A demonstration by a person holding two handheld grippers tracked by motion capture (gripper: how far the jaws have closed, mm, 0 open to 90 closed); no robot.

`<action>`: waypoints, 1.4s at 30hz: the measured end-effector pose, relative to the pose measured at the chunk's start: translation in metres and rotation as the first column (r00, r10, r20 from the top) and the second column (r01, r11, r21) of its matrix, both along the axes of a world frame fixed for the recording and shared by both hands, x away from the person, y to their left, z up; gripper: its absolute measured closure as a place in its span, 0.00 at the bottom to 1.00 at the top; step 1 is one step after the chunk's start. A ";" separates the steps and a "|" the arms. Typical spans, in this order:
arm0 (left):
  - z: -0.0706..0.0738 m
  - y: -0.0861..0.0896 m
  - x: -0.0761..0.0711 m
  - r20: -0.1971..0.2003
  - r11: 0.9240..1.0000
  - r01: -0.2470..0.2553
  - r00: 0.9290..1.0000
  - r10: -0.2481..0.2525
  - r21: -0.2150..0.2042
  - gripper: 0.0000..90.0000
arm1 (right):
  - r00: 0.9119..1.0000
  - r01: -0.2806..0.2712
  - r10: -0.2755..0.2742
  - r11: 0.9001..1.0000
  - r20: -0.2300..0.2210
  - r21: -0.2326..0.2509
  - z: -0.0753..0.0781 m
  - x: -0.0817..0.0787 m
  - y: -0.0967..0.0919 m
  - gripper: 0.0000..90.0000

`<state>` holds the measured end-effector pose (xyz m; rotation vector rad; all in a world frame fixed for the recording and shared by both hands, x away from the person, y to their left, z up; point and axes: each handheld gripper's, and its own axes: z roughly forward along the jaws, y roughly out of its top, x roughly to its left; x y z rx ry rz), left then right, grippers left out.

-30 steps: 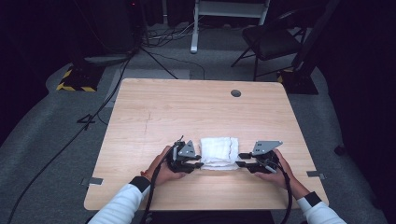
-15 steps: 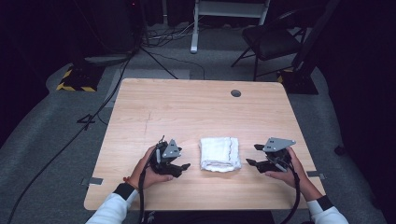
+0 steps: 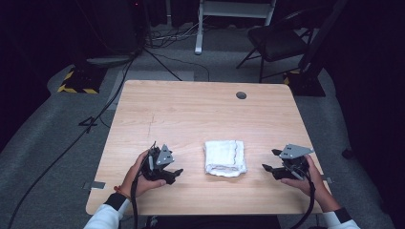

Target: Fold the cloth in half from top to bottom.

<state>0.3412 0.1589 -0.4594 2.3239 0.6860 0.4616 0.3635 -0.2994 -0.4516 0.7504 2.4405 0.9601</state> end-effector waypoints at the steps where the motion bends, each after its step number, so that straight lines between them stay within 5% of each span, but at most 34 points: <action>1: 0.000 0.002 -0.002 -0.001 1.000 -0.002 1.000 0.002 0.006 0.26 | 1.000 0.008 -0.008 1.000 -0.002 -0.001 0.000 -0.001 -0.003 0.34; 7: -0.005 0.014 -0.009 0.013 0.998 -0.031 0.999 0.030 0.055 0.26 | 0.999 0.045 -0.045 0.999 -0.008 0.003 -0.003 -0.005 -0.016 0.34; 17: -0.014 0.021 -0.020 -0.016 0.999 -0.022 1.000 0.022 0.026 0.25 | 1.000 0.016 -0.016 1.000 -0.006 0.019 -0.004 -0.012 -0.010 0.36; 25: -0.023 0.045 -0.027 -0.047 0.998 -0.055 0.997 0.056 0.026 0.25 | 0.999 0.030 -0.029 0.999 -0.022 0.020 -0.011 -0.019 -0.017 0.36; 35: -0.032 0.063 -0.032 -0.071 0.995 -0.086 0.993 0.089 0.046 0.24 | 0.992 0.121 -0.120 0.993 -0.045 0.016 -0.024 -0.027 -0.048 0.34; 42: -0.035 0.075 -0.033 -0.091 0.995 -0.096 0.991 0.096 0.007 0.23 | 0.977 0.205 -0.201 0.977 -0.073 0.053 -0.033 -0.031 -0.074 0.32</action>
